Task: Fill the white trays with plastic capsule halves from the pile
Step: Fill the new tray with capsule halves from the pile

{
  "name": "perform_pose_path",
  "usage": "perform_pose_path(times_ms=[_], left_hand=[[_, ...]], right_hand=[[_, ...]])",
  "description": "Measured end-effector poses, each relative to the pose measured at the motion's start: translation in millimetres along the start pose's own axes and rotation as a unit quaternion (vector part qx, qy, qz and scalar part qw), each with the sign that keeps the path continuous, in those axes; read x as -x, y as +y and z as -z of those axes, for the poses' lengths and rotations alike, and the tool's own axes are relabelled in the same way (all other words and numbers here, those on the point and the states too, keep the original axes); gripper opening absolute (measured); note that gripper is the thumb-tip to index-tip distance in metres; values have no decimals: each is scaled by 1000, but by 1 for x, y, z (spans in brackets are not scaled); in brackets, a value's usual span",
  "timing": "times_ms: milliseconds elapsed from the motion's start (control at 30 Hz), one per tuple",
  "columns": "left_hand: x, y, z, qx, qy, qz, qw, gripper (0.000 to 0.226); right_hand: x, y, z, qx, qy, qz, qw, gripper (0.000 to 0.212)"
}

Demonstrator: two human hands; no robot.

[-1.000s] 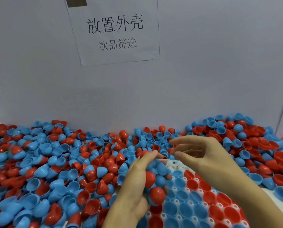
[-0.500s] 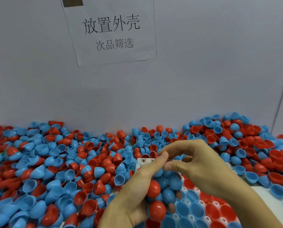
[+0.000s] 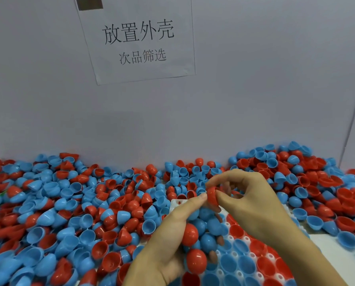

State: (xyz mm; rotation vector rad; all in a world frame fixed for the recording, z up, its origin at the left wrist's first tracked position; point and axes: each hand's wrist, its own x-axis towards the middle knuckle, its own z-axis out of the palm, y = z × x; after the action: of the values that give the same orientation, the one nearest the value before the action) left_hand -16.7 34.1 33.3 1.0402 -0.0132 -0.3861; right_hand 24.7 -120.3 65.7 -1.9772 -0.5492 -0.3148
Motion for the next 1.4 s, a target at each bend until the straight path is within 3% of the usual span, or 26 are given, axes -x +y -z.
perform_pose_path(times_ms=[300, 433, 700, 967, 1133, 1400], left_hand=[[0, 0, 5, -16, 43, -17, 999, 40], [-1, -1, 6, -8, 50, -11, 999, 38], [-2, -1, 7, -3, 37, -18, 999, 38], [-8, 1, 4, -23, 55, -34, 998, 61], [-2, -4, 3, 12, 30, 3, 999, 66], [-4, -4, 1, 50, -21, -17, 998, 57]], right_hand=[[1, -14, 11, -227, 62, 33, 971, 66], [1, -18, 14, -183, 42, 19, 982, 81], [2, -10, 15, -120, 23, -22, 992, 49], [1, -8, 8, 29, -83, -28, 996, 15], [3, -5, -6, 112, -141, -9, 984, 29], [2, 1, -7, 69, -119, 1, 991, 22]])
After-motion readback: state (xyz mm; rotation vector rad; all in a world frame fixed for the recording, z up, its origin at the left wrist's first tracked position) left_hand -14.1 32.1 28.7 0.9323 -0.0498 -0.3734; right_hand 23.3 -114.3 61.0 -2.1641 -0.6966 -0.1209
